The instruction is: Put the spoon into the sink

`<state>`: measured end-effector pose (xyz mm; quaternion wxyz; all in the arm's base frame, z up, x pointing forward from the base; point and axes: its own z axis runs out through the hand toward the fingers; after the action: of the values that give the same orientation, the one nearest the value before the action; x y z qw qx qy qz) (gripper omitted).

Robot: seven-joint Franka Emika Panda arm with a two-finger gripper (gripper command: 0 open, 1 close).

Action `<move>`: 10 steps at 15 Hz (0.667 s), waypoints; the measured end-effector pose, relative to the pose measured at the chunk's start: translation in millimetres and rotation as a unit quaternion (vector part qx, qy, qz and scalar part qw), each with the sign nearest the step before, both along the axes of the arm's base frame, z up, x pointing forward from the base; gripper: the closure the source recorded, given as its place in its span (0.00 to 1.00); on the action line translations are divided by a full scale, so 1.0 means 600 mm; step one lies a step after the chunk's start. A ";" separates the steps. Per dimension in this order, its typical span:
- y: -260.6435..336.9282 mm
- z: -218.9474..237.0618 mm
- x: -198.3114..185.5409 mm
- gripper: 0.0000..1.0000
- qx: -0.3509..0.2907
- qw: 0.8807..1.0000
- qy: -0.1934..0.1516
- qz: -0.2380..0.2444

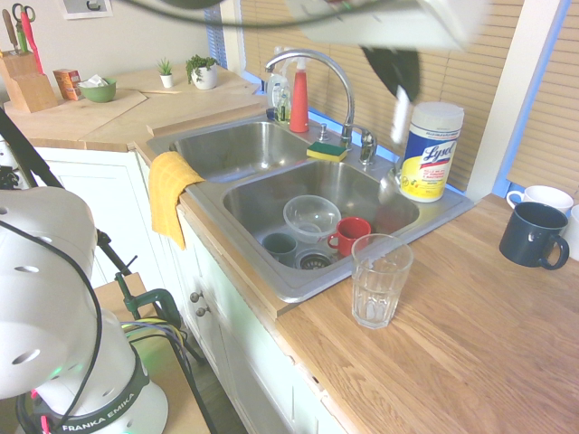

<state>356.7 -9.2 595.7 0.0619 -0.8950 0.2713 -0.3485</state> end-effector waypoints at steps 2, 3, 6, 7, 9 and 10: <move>0.122 -0.034 0.049 1.00 -0.043 0.998 0.019 0.028; 0.170 -0.059 0.078 1.00 -0.060 0.997 0.033 0.040; 0.266 -0.145 0.173 1.00 -0.112 0.988 0.087 0.062; 0.283 -0.176 0.201 1.00 -0.124 0.985 0.103 0.065; 0.306 -0.249 0.237 1.00 -0.136 0.978 0.143 0.067; 0.308 -0.287 0.241 1.00 -0.137 0.973 0.173 0.065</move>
<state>501.1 175.9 423.7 -0.0870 -0.9576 0.1686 -0.2170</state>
